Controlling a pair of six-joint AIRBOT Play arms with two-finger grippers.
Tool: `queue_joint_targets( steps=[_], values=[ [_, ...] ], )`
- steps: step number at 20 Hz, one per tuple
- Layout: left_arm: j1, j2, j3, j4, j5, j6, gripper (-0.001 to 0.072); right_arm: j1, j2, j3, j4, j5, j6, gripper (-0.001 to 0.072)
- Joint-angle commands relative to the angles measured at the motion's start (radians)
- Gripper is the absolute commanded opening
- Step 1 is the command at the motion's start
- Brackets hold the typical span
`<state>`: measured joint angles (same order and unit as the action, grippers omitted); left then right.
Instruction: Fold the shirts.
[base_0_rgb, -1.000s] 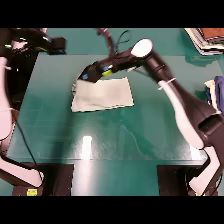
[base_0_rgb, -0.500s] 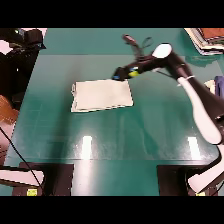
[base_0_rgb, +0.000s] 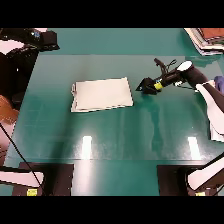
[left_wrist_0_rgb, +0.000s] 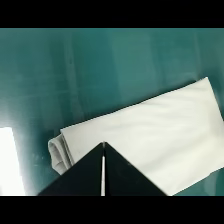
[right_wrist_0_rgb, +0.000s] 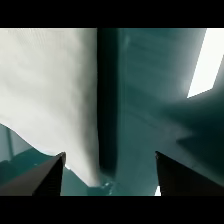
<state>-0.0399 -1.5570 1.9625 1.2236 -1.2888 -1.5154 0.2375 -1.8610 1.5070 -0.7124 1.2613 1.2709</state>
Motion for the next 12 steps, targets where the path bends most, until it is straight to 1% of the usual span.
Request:
queue_joint_targets(
  steps=[1, 4, 7, 8, 10, 11, 12],
  values=[
    [-0.018, 0.001, -0.001, 0.0, 0.009, 0.005, 0.0028, 0.05, -0.072, -0.017, 0.122, -0.035, 0.003, 0.0581],
    [-0.018, 0.001, -0.001, 0.0, 0.003, 0.005, 0.0028, 0.122, -0.11, -0.01, 0.181, -0.106, 0.0, 0.0582],
    [-0.018, 0.001, -0.001, -0.001, -0.001, 0.005, 0.0028, 0.185, -0.17, 0.099, 0.18, -0.1, 0.0, 0.0565],
    [-0.018, 0.001, -0.001, -0.001, -0.008, 0.005, 0.0028, 0.205, -0.189, 0.14, 0.176, -0.103, 0.0, 0.0545],
    [-0.018, 0.001, -0.001, -0.001, -0.022, 0.005, 0.0028, 0.233, -0.216, 0.215, 0.134, -0.108, 0.0, 0.0342],
    [-0.018, 0.001, -0.001, -0.001, -0.032, 0.005, 0.0028, 0.242, -0.223, 0.243, 0.111, -0.109, 0.0, 0.0215],
    [-0.018, 0.001, -0.001, -0.001, -0.045, 0.005, 0.0028, 0.243, -0.226, 0.271, 0.078, -0.108, 0.0, 0.0046]
  ],
)
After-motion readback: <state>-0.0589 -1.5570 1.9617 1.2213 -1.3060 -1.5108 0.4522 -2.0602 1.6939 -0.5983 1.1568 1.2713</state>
